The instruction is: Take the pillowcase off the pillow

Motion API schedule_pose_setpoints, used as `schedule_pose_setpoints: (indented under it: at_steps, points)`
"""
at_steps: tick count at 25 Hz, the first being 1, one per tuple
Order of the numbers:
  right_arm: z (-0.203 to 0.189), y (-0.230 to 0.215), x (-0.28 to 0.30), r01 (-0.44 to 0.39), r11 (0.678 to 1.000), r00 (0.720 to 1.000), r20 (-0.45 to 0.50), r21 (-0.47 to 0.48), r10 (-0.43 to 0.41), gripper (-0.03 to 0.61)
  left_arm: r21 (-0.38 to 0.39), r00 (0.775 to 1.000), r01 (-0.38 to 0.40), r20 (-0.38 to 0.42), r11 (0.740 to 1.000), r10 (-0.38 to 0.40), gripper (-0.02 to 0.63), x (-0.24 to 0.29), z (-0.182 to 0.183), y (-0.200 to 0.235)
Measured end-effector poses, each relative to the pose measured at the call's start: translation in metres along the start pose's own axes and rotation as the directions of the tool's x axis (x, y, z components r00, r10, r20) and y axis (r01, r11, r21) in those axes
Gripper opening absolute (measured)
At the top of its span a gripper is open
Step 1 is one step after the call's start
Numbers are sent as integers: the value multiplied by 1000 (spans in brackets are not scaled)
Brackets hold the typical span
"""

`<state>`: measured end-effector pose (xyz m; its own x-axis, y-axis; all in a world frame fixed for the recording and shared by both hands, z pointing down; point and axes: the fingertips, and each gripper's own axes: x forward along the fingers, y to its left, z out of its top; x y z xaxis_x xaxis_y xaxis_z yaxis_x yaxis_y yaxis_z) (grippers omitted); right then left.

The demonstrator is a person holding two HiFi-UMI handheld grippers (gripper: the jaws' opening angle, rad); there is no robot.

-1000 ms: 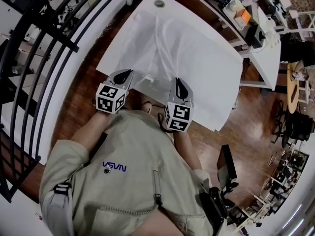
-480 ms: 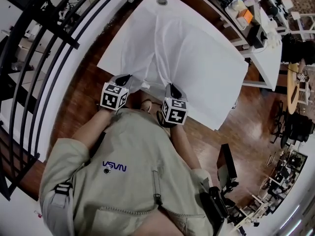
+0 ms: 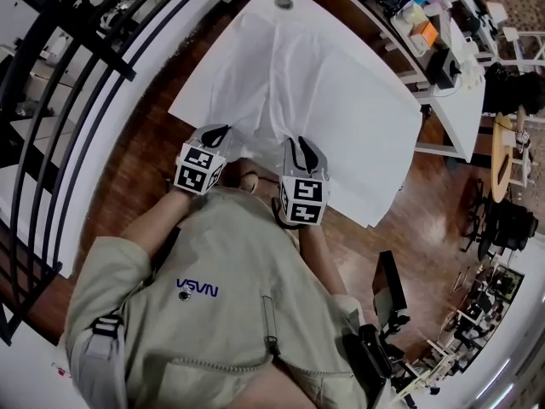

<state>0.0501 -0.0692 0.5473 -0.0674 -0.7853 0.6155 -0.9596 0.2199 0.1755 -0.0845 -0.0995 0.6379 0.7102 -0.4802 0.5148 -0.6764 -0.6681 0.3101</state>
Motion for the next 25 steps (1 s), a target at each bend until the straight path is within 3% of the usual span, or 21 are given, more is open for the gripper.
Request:
schedule_pose_setpoints:
  at_steps: [3, 6, 8, 9, 11, 12, 14, 15, 16, 20, 22, 25]
  points:
    - [41, 18, -9, -26, 993, 995, 96, -116, 37, 84, 3, 1000, 0, 10, 1000, 0, 6, -3, 2, 1]
    - [79, 51, -14, -121, 971, 970, 183, -207, 160, 84, 14, 1000, 5, 11, 1000, -6, 6, -6, 5, 2]
    - [88, 73, -6, -182, 951, 958, 174, -251, 229, 84, 23, 1000, 9, 12, 1000, -9, 6, -8, 5, 2]
    - [85, 78, 4, -181, 944, 965, 137, -276, 225, 84, 28, 1000, 10, 13, 1000, -10, 6, -8, 5, 2]
    - [66, 77, 27, -133, 931, 989, 14, -339, 146, 92, 37, 1000, 10, 17, 999, -11, 6, -10, 4, 2]
    - [51, 72, 39, -112, 921, 993, -59, -373, 97, 120, 43, 1000, 10, 19, 999, -11, 6, -10, 3, 2]
    - [25, 57, 55, -69, 900, 987, -161, -430, -1, 112, 47, 1000, 4, 19, 999, -5, 6, -12, 3, 3]
    - [19, 46, 57, -27, 896, 983, -172, -444, -56, 5, 47, 1000, -3, 18, 999, 2, 6, -12, 2, 5]
    - [16, 31, 55, 23, 898, 980, -166, -440, -107, 6, 45, 1000, -12, 17, 999, 11, 6, -13, 1, 8]
    - [15, -31, 32, 169, 952, 966, -146, -256, -211, 6, 35, 1000, -15, 21, 999, 14, 6, -13, 0, 11]
    - [6, -45, 26, 188, 962, 962, -159, -197, -221, 6, 36, 1000, -4, 15, 999, 4, 6, -10, -2, 6]
    - [-7, -42, 29, 182, 964, 959, -180, -193, -217, 6, 19, 1000, -11, -23, 1000, 12, 6, -3, -12, 7]
